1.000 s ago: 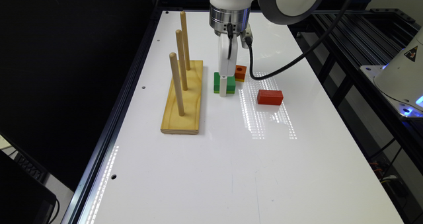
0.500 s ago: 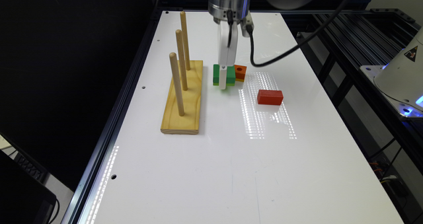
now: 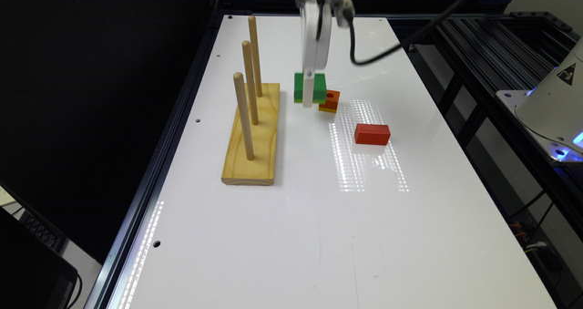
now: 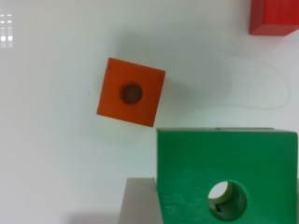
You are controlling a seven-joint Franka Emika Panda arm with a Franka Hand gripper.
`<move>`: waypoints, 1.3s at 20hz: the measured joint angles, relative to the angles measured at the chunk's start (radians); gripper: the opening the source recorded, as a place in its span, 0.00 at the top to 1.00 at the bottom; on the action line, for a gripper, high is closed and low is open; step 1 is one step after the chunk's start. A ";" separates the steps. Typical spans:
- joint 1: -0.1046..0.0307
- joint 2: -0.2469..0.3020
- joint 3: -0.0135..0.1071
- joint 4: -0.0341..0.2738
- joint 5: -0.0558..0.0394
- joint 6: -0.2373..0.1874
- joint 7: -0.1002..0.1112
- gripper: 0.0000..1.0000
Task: Pick up green block.
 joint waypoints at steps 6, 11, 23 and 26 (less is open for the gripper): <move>0.000 -0.059 0.001 -0.005 0.0000 -0.056 0.000 1.00; 0.000 -0.120 0.001 -0.001 0.0000 -0.110 0.000 1.00; 0.000 -0.171 0.002 -0.001 0.0000 -0.152 0.000 1.00; 0.000 -0.195 0.002 -0.001 0.0000 -0.174 0.000 1.00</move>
